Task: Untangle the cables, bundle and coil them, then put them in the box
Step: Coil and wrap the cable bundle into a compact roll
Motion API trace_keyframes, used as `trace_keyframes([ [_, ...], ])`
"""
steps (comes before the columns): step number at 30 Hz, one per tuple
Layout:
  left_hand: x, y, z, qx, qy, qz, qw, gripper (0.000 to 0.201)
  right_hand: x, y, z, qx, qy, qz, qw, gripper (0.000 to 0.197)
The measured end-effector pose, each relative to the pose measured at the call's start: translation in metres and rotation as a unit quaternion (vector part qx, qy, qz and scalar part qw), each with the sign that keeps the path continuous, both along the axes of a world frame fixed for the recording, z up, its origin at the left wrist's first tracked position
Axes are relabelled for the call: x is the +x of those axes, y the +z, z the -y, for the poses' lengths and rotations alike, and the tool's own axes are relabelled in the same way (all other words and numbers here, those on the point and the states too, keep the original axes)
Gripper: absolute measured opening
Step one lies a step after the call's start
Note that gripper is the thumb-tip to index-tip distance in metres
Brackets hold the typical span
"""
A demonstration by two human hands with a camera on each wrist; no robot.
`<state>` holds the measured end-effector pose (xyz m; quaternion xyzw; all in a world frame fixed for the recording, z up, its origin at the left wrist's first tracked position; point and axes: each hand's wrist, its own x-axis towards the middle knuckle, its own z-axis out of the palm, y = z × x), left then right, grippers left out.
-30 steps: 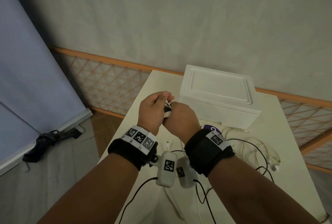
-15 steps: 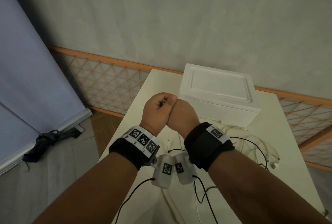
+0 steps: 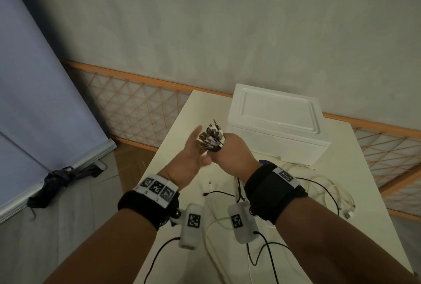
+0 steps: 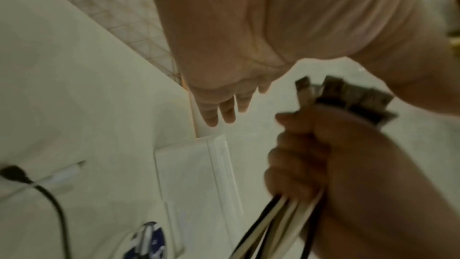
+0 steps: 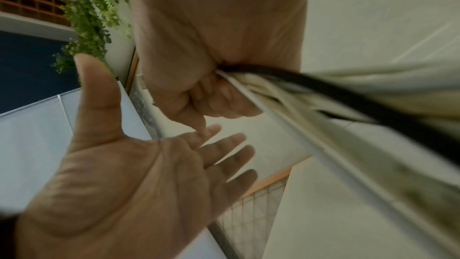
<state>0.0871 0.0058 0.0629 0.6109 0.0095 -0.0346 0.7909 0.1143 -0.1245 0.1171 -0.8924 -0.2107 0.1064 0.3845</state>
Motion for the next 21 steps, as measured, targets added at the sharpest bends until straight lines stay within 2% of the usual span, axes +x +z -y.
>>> trace_keyframes([
  [2,-0.008,-0.004,0.009,0.006,-0.064,0.023,0.998,0.113,-0.002,-0.002,-0.001,0.025,0.011,-0.001,1.000,0.010],
  [3,-0.010,-0.005,0.013,0.003,-0.061,0.046,0.997,0.110,-0.004,-0.003,-0.002,0.021,0.027,0.004,0.999,0.011],
  [6,-0.010,0.005,0.017,-0.095,0.080,0.091,0.988,0.109,-0.008,-0.006,-0.002,0.041,0.033,-0.005,0.999,0.007],
  [7,-0.010,0.012,0.017,-0.091,0.109,0.118,0.983,0.102,-0.009,-0.008,-0.003,0.047,0.029,-0.014,0.998,0.007],
  [9,-0.009,0.022,0.017,0.027,0.112,0.181,0.977,0.080,-0.010,-0.012,-0.005,0.035,0.047,0.010,0.998,0.013],
  [11,-0.010,0.027,0.016,0.162,0.112,0.240,0.950,0.058,-0.009,-0.016,-0.007,-0.007,0.083,0.061,0.995,0.018],
  [12,-0.009,0.027,0.015,0.193,0.117,0.254,0.941,0.049,-0.009,-0.015,-0.009,-0.020,0.091,0.075,0.993,0.020],
  [15,-0.007,0.027,0.017,0.204,0.131,0.251,0.937,0.037,-0.010,-0.011,-0.009,0.007,0.060,0.045,0.997,0.013],
  [18,-0.004,0.028,0.019,0.193,0.163,0.241,0.937,0.031,-0.012,-0.010,-0.006,0.057,-0.002,-0.013,0.998,0.036],
  [21,-0.004,0.029,0.021,0.174,0.161,0.219,0.946,0.018,-0.016,-0.011,-0.009,0.084,-0.006,-0.013,0.996,0.039],
])
